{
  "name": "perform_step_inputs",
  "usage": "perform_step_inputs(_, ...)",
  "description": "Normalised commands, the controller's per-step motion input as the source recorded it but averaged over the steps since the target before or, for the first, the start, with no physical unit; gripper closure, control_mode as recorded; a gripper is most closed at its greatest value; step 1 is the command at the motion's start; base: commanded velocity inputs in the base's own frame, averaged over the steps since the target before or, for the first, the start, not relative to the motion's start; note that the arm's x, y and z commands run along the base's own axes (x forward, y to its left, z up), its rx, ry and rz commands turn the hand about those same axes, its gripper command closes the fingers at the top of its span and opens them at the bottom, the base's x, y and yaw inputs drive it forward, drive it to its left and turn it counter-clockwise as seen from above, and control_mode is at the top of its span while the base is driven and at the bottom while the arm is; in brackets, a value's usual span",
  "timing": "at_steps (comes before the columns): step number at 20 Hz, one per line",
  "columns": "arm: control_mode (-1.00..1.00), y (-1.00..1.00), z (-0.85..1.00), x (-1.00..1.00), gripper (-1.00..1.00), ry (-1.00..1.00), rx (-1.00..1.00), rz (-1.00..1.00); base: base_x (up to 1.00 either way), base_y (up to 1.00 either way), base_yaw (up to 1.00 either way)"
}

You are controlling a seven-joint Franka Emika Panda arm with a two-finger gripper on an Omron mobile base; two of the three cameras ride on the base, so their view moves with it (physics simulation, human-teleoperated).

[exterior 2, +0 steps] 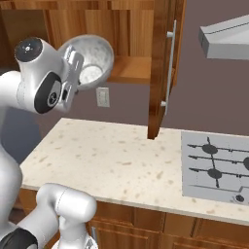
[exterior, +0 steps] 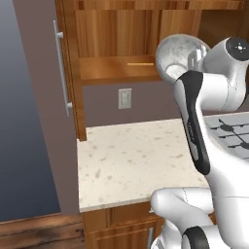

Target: Pick the mug and place it in the sink. Pick the bowl and place it in the open cabinet and then close the cabinet.

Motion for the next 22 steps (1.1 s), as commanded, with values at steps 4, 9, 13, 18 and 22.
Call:
perform_step_inputs(4, -1.00, 0.00, 0.00, 0.46, 1.00, -0.02, 0.00, 0.00, 0.00, 0.00, 0.00)
perform_step_inputs(9, -1.00, -0.01, 0.00, 0.33, 1.00, 0.00, 0.00, 0.00, 0.00, 0.00, 0.00)
perform_step_inputs(13, -1.00, -0.06, 0.03, 0.23, 1.00, 0.00, 0.00, 0.00, 0.00, 0.00, 0.00)
perform_step_inputs(18, -1.00, -0.12, 0.02, 0.13, 1.00, 0.00, 0.00, 0.00, 0.00, 0.00, 0.00)
perform_step_inputs(22, -1.00, -0.10, 0.01, 0.22, 1.00, 0.00, 0.00, 0.00, 0.00, 0.00, 0.00)
